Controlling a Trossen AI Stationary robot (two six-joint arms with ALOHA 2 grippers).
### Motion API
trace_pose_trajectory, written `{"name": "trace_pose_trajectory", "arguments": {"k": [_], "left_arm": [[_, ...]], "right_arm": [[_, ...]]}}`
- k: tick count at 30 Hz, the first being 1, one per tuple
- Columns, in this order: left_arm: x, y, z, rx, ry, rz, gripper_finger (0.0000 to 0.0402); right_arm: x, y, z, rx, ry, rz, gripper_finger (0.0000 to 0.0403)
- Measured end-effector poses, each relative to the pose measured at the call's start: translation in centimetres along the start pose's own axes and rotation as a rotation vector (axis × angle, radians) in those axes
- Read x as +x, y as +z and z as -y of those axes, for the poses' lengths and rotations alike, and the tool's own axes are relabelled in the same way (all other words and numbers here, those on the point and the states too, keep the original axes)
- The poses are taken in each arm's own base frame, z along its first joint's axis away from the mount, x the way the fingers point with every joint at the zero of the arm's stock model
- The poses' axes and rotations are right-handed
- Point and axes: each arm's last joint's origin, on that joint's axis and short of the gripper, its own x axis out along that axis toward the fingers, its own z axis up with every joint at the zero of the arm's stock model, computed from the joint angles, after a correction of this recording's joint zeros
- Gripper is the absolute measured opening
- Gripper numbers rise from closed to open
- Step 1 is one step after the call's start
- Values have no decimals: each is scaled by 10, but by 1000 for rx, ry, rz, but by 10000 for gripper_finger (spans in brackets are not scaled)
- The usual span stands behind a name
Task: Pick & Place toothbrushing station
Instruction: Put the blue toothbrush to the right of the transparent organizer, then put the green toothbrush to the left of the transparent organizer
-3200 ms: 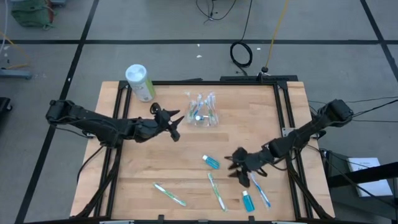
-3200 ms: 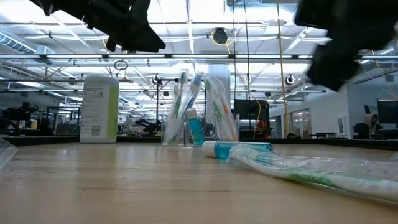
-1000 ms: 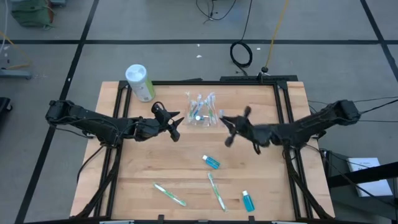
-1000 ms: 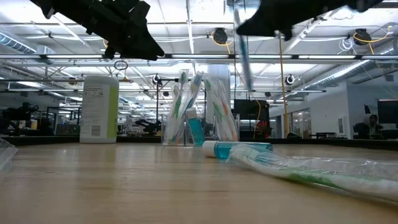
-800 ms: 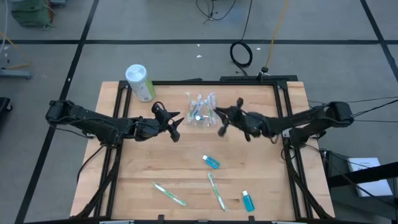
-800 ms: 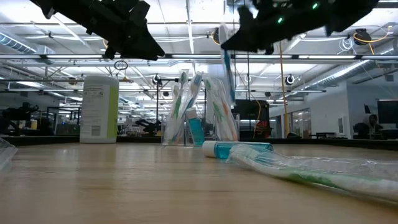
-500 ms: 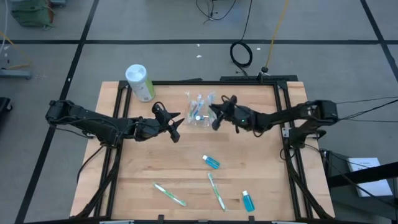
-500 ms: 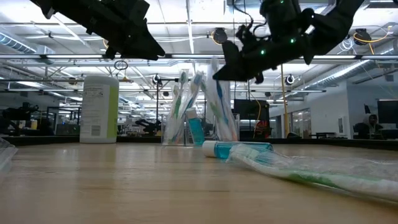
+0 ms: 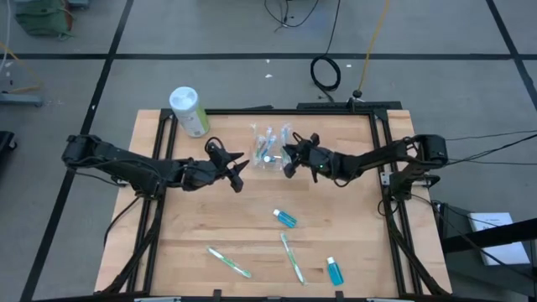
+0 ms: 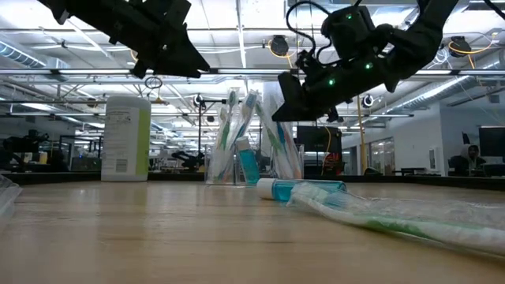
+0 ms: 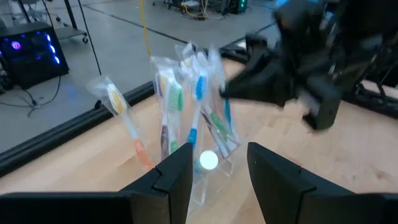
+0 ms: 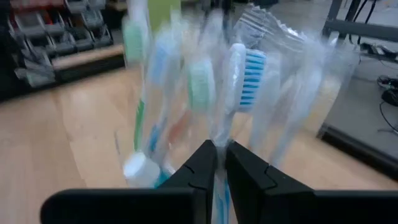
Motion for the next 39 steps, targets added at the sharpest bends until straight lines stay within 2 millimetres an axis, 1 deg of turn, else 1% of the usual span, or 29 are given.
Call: {"name": "trace_pose_trajectory", "arguments": {"k": [2,8,11,13,20,24,26,30,32,37,39], "left_arm": [[1,-3,1,0,0,-13,159],[6,-10,5,7,-25,-49,159],[6,-12,7,9,-57,-70,159],[6,-12,7,6,-74,-72,159],[5,-13,9,-7,-97,-82,159],[3,-14,12,-6,-112,-84,159],[1,-15,14,-1,-128,-88,159],[-2,-17,19,4,-226,-125,159],[-4,-18,23,11,-299,-153,159],[-13,-22,35,84,-528,-208,159],[-18,-24,40,92,-588,-226,159]], "right_arm": [[-1,3,0,8,4,15,38],[-1,-3,1,-29,-7,-48,64],[-4,-6,2,-56,-13,-96,83],[-6,-3,1,-52,-8,-88,98],[-23,3,-7,-104,27,-120,149],[-33,3,-15,-122,63,-141,167],[-38,3,-21,-100,84,-147,171],[-51,-3,-34,-54,134,-195,173],[-58,-8,-41,-59,181,-232,171],[-77,-16,-63,-89,358,-289,165],[-84,-19,-70,-107,417,-305,165]]}}
